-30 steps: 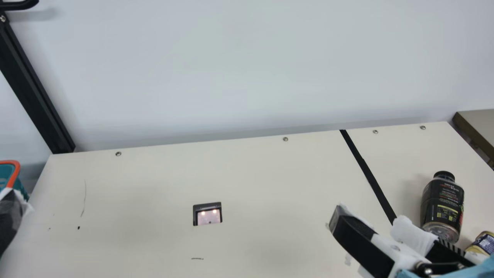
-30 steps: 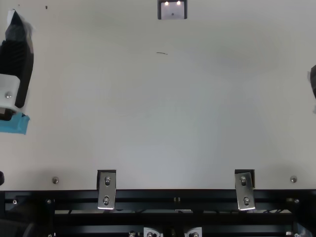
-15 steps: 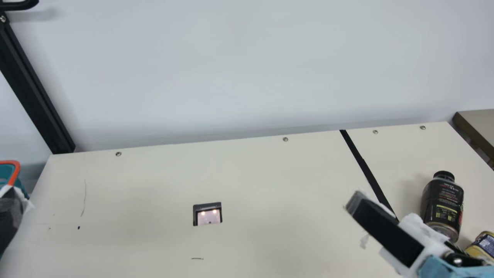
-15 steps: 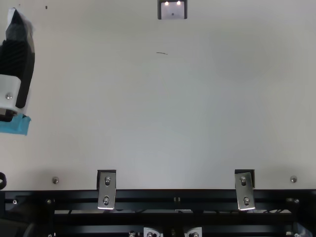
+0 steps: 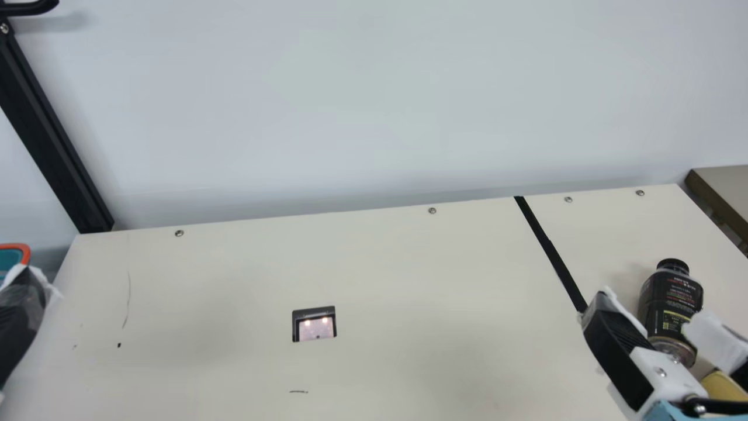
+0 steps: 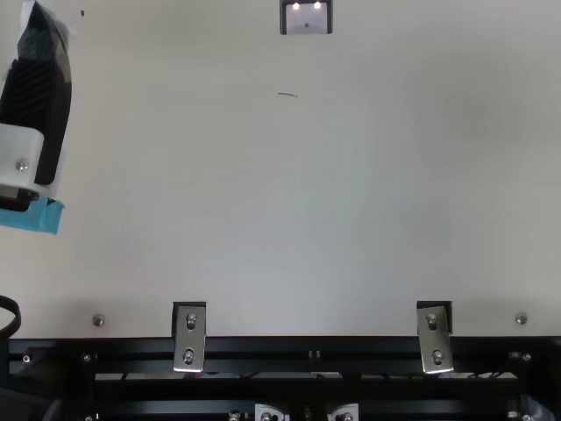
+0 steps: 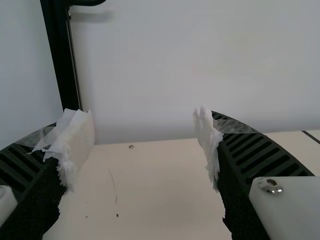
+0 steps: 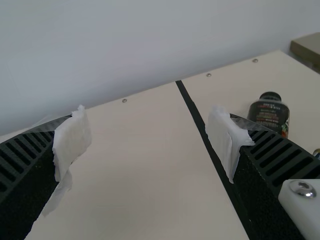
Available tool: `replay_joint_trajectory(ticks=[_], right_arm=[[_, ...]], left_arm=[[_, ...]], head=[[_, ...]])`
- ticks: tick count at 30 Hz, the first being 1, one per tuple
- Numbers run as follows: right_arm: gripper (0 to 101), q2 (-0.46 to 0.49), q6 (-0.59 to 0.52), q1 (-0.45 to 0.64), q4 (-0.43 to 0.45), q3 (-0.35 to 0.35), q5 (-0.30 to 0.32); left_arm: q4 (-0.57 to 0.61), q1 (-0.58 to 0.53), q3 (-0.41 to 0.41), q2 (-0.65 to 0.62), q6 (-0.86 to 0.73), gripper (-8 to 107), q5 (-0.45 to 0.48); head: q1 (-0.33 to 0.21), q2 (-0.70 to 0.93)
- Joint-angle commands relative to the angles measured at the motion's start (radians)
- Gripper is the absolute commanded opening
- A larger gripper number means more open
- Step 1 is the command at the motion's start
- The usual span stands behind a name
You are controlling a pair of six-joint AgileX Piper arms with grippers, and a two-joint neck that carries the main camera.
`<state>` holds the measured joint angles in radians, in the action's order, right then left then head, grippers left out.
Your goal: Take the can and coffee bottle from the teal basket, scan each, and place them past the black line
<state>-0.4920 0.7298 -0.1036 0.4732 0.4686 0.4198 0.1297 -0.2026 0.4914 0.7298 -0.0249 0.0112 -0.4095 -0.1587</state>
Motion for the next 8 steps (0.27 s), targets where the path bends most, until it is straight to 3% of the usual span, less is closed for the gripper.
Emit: replay_joint_trajectory(ticks=[1,8], right_arm=[[101,0.000,0.000,0.000,0.000,0.000,0.000],[101,0.001,-0.005,0.000,0.004,0.000,-0.002]], left_arm=[[0.000,0.000,0.000,0.000,0.000,90,0.000],[0.000,0.000,0.000,0.000,0.000,90,-0.004]], head=[[-0.027,0.008],[-0.027,0.008]])
